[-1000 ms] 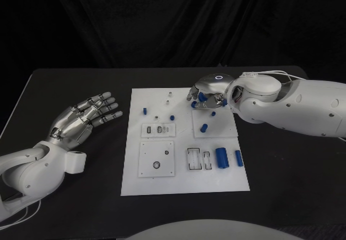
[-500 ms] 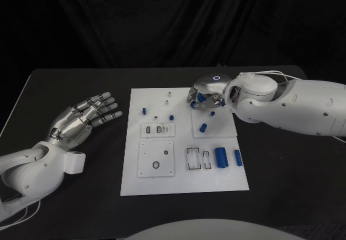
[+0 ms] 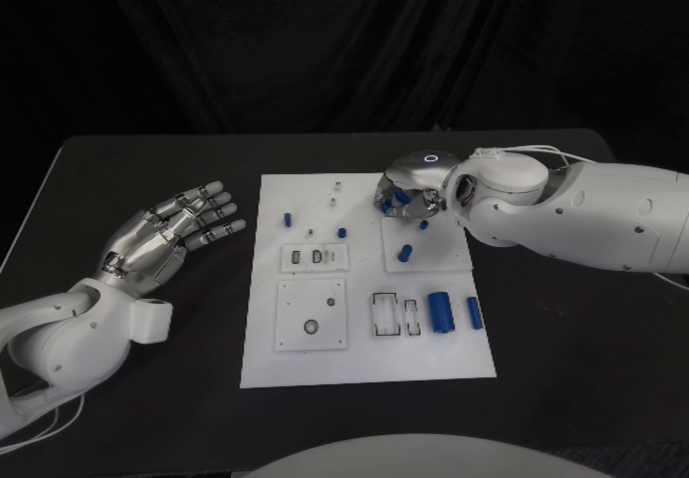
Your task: Assemble the parts on the task board
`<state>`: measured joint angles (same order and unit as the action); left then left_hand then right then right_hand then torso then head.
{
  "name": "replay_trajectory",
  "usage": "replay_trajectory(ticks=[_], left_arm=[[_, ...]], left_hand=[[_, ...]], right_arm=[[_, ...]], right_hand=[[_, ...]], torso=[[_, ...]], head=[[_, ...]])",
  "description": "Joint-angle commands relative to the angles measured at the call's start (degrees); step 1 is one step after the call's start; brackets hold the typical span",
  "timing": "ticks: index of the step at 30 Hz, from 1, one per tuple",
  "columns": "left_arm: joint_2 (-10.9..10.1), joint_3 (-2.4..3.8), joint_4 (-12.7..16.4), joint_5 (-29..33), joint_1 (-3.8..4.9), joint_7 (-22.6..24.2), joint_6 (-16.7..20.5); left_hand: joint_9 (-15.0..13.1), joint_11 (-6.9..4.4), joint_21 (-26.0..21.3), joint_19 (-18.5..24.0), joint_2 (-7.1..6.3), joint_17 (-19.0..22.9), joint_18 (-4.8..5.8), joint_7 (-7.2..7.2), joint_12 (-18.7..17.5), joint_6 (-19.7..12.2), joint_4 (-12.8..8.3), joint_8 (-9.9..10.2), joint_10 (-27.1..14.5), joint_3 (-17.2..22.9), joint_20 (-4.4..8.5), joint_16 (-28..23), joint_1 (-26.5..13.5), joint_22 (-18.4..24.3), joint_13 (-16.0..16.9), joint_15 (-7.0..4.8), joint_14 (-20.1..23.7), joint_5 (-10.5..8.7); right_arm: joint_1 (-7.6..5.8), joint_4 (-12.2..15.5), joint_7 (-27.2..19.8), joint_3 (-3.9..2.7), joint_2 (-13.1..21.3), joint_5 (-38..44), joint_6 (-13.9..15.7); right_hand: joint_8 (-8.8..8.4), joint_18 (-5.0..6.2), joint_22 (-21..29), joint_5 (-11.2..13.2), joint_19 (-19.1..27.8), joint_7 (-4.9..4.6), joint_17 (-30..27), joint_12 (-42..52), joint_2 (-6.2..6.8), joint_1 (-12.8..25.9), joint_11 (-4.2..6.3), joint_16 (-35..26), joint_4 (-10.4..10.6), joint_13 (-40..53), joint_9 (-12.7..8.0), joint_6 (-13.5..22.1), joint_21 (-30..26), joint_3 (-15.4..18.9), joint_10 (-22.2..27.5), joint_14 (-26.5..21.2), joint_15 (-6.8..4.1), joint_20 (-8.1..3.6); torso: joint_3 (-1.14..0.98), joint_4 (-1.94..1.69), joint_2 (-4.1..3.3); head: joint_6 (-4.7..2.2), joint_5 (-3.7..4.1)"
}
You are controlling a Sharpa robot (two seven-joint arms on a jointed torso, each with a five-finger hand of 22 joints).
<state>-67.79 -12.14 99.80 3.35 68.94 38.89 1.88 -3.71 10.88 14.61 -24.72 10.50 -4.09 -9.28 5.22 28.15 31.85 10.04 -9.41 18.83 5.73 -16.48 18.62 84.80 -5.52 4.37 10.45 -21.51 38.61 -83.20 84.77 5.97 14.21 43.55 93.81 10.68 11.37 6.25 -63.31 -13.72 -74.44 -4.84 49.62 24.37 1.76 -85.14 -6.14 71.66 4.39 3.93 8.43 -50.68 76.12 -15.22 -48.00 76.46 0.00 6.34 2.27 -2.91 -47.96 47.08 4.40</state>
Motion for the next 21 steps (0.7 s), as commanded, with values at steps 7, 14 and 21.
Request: replay_trajectory(ticks=[7, 14, 21], left_arm=[[0.26, 0.01, -0.30, 0.23, 0.13, 7.53, -1.40], [0.23, 0.01, -0.38, 0.24, 0.13, 7.43, -1.43], [-0.17, 0.01, 0.07, 0.82, 0.13, 7.29, -0.86]], left_hand=[[-0.06, 0.36, -0.22, 0.39, -0.64, 0.07, -0.64, 0.21, 0.13, 0.07, 0.05, -0.28, -0.04, 0.36, 0.00, 0.00, -0.15, 0.10, -0.11, 0.30, 0.11, 0.07], [-0.07, 0.41, -0.24, 0.41, -0.60, 0.07, -0.61, 0.25, 0.12, 0.16, 0.04, -0.31, -0.06, 0.52, -0.02, 0.05, -0.16, 0.11, -0.12, 0.35, 0.07, 0.06], [-0.09, 0.43, -0.24, 0.42, -0.57, 0.05, -0.60, 0.27, 0.13, 0.34, 0.03, -0.37, -0.04, 0.65, -0.03, 0.14, -0.17, 0.11, -0.12, 0.38, -0.03, 0.05]], right_arm=[[0.24, -0.11, -1.35, -0.03, 0.19, 0.45, 6.34], [-0.25, 0.33, -2.69, -0.04, 0.13, 0.45, 11.26], [-2.40, -0.44, -3.03, -0.05, -2.43, -1.02, 11.90]], right_hand=[[0.68, -0.31, -0.56, -0.15, -0.26, -1.31, -0.20, 0.29, 0.25, -1.49, 1.04, -0.59, -0.67, 0.32, 1.90, -1.68, -0.27, -2.34, -5.80, 0.11, 0.43, 0.30], [1.94, -0.49, -1.61, 2.19, -0.84, -2.05, -0.12, -1.02, 0.35, -1.98, 2.15, -0.85, -0.49, 0.04, 4.70, -3.37, 0.04, -2.98, -11.36, 0.64, -0.30, -0.41], [2.50, -0.10, 0.05, 4.98, 0.38, -1.73, -3.14, -3.69, 0.39, -2.01, 2.40, -3.14, 0.19, -0.10, 6.99, -3.61, -1.49, -2.83, -12.91, -0.58, -0.58, -0.66]], torso=[[-0.02, -0.02, 0.05], [0.02, 0.04, 0.06], [0.03, 0.01, 0.07]], head=[[-0.01, -0.18], [-0.27, -0.89], [-0.32, -1.65]])
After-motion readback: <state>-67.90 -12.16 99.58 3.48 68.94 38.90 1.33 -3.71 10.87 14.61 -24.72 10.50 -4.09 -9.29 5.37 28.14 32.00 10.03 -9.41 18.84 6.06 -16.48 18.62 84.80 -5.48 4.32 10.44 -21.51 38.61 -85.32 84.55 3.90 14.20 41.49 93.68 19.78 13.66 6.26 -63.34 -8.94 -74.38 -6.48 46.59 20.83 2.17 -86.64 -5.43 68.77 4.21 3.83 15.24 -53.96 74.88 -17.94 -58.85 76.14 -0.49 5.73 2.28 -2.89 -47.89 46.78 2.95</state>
